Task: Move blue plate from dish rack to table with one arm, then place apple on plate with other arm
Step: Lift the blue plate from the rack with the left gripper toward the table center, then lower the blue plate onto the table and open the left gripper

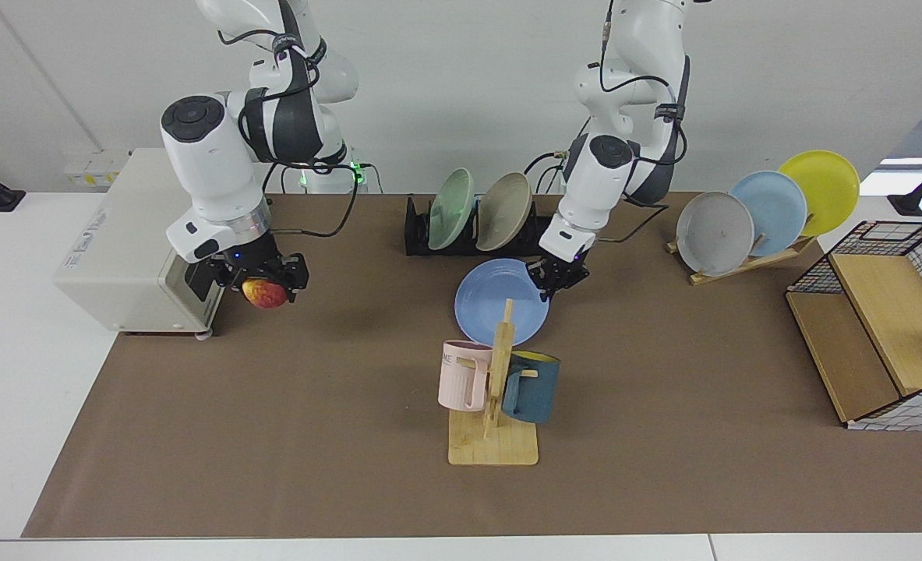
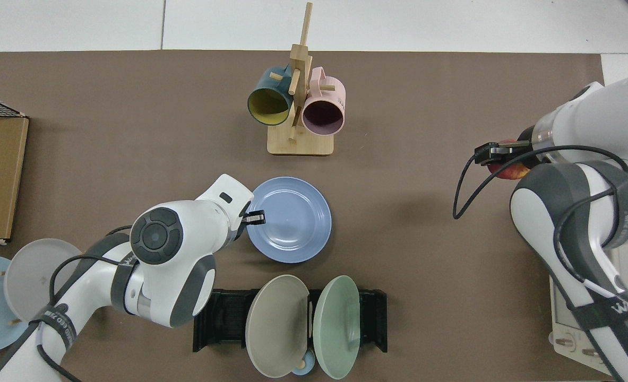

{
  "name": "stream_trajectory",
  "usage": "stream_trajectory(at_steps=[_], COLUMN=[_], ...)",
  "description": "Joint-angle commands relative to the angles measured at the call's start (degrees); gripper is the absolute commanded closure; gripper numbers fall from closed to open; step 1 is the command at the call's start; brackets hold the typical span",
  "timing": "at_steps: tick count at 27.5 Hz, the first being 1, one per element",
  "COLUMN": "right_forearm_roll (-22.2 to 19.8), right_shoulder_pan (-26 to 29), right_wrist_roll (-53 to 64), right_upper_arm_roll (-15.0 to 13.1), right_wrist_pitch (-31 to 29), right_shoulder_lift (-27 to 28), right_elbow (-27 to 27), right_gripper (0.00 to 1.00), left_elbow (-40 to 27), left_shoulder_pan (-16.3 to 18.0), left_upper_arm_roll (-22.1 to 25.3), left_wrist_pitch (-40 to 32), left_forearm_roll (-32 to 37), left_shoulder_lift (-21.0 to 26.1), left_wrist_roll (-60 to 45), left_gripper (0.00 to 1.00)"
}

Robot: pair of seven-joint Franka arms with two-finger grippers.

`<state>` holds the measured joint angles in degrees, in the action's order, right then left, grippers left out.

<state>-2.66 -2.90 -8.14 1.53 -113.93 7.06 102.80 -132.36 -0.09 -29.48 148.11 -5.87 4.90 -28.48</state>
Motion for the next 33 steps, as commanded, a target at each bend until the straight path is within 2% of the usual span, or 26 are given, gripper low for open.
stream_trajectory(at_steps=[1,9,10,12,13,18,22,28,33], right_forearm_roll=[0.37,0.55,0.55,0.90,1.42,2.22,2.22,2.22,2.13], right_shoulder_pan=[0.18,-0.35,-0.44,-0.79,-0.88,-1.05,-2.20,-4.21,-7.29], right_wrist_roll=[1.28,0.84,0.76,0.76,0.76,0.67,0.23,-2.84,-8.11], right_upper_arm_roll=[0.22,0.40,0.40,0.40,0.40,0.40,0.40,0.40,0.40], right_wrist_pitch=[0.90,0.81,0.90,0.81,0.81,0.90,0.73,0.64,0.64], right_shoulder_lift=[-0.56,-0.65,-0.82,-0.91,-0.91,-1.00,-1.00,-1.00,-0.73], right_elbow=[0.21,0.47,0.56,0.73,0.73,0.82,0.91,0.91,0.82], right_gripper=[1.00,1.00,1.00,1.00,1.00,1.00,1.00,1.00,1.00], left_elbow=[-2.72,-3.78,-3.78,-3.78,-3.78,-1.42,3.76,9.31,13.09], left_shoulder_pan=[-0.96,-0.88,-0.79,-0.61,-0.61,-0.17,0.71,0.97,1.67], left_upper_arm_roll=[0.30,0.30,0.30,0.30,0.30,0.91,3.19,7.50,10.31], left_wrist_pitch=[1.83,2.00,2.00,1.92,1.74,0.17,-7.64,-15.83,-23.82], left_forearm_roll=[-1.07,-0.98,-0.98,-0.72,-0.63,-0.72,-0.02,8.67,13.07], left_shoulder_lift=[-1.12,-1.12,-1.12,-1.12,-1.12,-0.07,0.55,-1.55,-4.63], left_wrist_roll=[0.00,0.45,0.71,1.06,1.41,1.06,1.50,0.97,1.68], left_gripper=[1.00,1.00,0.84,0.17,0.00,0.00,0.00,0.00,0.00])
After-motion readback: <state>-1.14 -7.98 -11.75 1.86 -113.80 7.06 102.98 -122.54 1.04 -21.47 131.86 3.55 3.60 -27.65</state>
